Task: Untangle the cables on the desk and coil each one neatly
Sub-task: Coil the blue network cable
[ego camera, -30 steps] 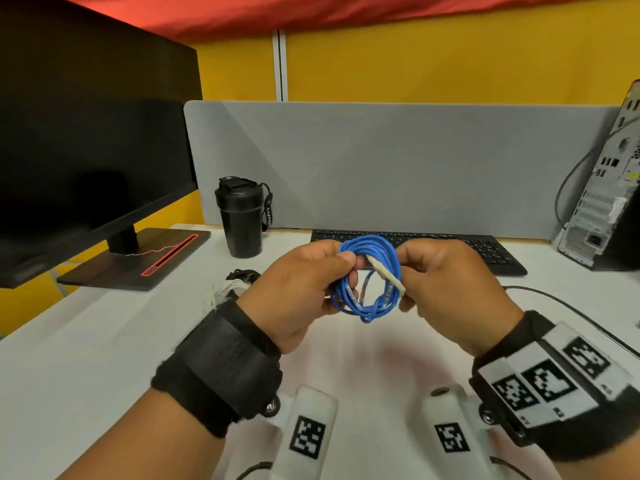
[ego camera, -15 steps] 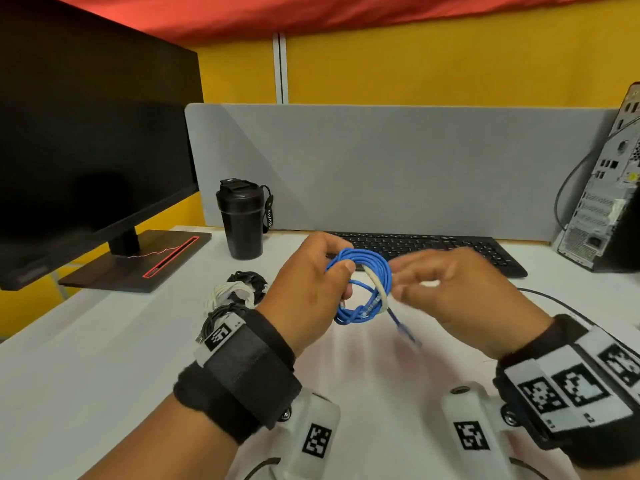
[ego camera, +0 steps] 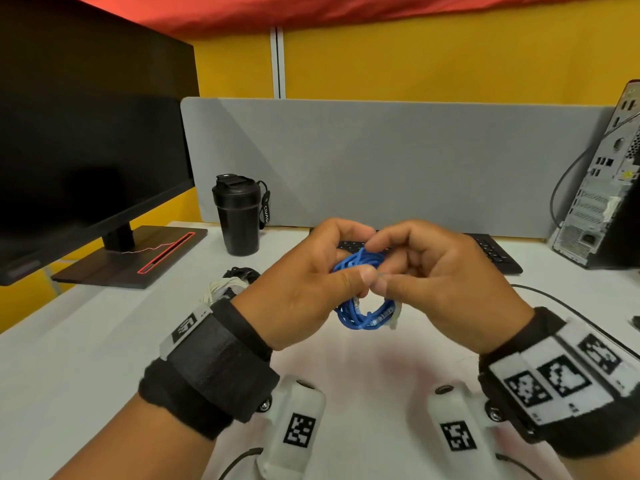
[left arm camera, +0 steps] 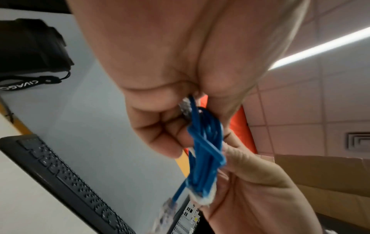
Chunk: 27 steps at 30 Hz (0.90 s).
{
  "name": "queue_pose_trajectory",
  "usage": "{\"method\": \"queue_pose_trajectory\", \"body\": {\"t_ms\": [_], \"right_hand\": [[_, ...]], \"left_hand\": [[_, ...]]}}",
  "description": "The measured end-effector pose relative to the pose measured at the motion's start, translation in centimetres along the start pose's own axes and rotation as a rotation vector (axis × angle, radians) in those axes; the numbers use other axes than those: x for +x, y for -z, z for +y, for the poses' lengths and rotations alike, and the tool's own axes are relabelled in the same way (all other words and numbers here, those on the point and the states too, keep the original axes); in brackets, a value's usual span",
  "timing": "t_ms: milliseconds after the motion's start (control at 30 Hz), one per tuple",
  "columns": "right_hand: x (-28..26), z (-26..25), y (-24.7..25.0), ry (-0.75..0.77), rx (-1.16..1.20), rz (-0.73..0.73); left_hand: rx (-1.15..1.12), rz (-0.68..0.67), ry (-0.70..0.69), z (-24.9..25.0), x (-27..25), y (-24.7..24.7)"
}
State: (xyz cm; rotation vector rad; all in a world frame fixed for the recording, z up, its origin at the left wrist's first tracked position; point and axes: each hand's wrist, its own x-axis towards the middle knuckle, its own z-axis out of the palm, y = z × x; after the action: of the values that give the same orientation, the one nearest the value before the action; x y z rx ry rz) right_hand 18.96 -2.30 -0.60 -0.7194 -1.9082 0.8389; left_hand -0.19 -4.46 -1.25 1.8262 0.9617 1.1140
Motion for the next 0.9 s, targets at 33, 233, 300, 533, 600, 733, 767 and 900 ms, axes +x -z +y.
{"method": "queue_pose_trajectory", "body": {"t_ms": [33,233,300,533,600,733,767,900], "right_hand": [[0.1,0.1,0.1,-0.098,0.130,0.000],[0.2,-0.2,0.7,-0.430,0.394,-0.106],[0.2,-0.6,0.8,-0.363,0.135,-0.158],[-0.3,-1.0,0.5,-0.252,0.231,-0.143],[-0.1,-0.5,-0.3,-0.256,0.177,-0.073],[-0.2,-0.1,-1.7,-0.248,-0.049,0.109],[-0.1,0.0,-1.4,-0.319,0.070,0.085],[-0.1,-0.2,0.9,-0.437,0.450,-0.088]], "left_hand": [[0.014,-0.037,0.014,0.0,0.0,0.0],[0.352,-0.092,0.055,0.5,-0.3,0.1],[0.465,-0.095,0.034,0.7,-0.5,-0.4],[0.599,-0.058,-0.060,1.6,-0.7,-0.5],[0.666,-0.060,-0.039,1.4,-0.7,-0.6],[0.780,-0.040,-0.047,0.9,-0.5,-1.2],[0.798,-0.028,-0.043,0.8,-0.4,-1.1],[0.767,-0.074,0.025,0.4,-0.3,-0.5]]}}
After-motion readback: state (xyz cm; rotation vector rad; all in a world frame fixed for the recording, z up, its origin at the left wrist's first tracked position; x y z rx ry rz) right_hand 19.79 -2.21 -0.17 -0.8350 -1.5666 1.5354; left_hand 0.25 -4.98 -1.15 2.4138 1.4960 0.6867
